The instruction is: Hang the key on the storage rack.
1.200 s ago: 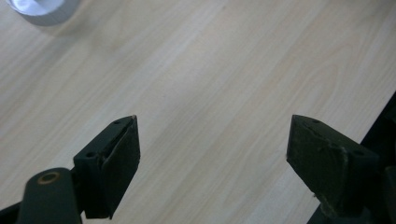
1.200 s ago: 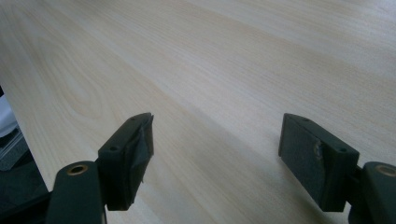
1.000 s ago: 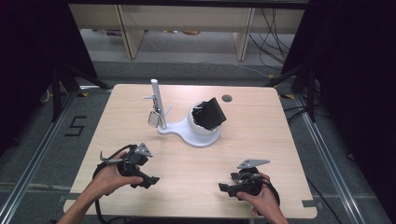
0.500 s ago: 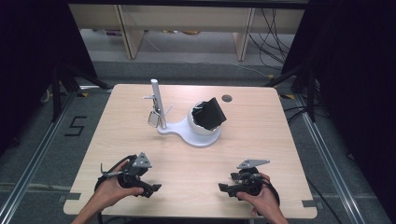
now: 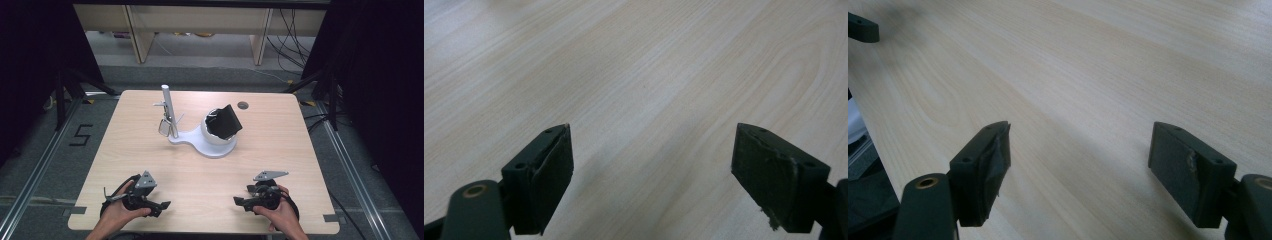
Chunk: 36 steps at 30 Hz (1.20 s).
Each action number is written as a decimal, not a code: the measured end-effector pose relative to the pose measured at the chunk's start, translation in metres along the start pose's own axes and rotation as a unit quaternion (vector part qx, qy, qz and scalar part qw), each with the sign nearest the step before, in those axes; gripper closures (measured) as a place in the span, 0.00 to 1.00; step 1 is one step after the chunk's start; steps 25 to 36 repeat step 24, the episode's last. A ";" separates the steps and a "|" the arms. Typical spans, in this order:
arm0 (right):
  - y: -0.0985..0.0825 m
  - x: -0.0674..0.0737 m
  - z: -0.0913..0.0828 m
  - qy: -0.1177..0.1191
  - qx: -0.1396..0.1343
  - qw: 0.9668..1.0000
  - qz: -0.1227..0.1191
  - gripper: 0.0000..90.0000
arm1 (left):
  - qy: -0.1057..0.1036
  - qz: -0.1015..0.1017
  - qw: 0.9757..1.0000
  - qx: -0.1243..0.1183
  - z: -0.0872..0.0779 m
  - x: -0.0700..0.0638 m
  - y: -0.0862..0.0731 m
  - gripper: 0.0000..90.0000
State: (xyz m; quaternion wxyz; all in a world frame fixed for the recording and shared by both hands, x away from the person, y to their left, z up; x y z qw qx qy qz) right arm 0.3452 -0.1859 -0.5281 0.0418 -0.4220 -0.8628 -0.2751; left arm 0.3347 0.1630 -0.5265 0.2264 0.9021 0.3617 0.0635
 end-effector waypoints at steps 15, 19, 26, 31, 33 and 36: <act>0.001 0.001 0.001 -0.009 -0.008 1.000 -0.002 0.27 | 0.006 0.032 0.999 0.004 0.005 -0.021 -0.011 0.19; 0.001 0.001 0.001 -0.009 -0.007 1.000 -0.003 0.27 | 0.002 0.024 1.000 0.004 0.006 -0.021 -0.011 0.19; 0.001 0.001 0.001 -0.008 -0.007 1.000 -0.002 0.27 | 0.002 0.026 1.000 0.012 0.012 -0.021 -0.013 0.19; 0.001 0.001 0.001 -0.008 -0.007 1.000 -0.002 0.27 | 0.002 0.026 1.000 0.012 0.012 -0.021 -0.013 0.19; 0.001 0.001 0.001 -0.008 -0.007 1.000 -0.002 0.27 | 0.002 0.026 1.000 0.012 0.012 -0.021 -0.013 0.19; 0.001 0.001 0.001 -0.008 -0.007 1.000 -0.002 0.27 | 0.002 0.026 1.000 0.012 0.012 -0.021 -0.013 0.19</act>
Point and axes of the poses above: each handheld gripper's, and its own axes: z roughly forward along the jaws, y roughly out of its top, x roughly to its left, the point moved 4 cm from there along z, roughly forward along the jaws, and after that the axes turned 14 degrees about x, right-handed, at the moved point
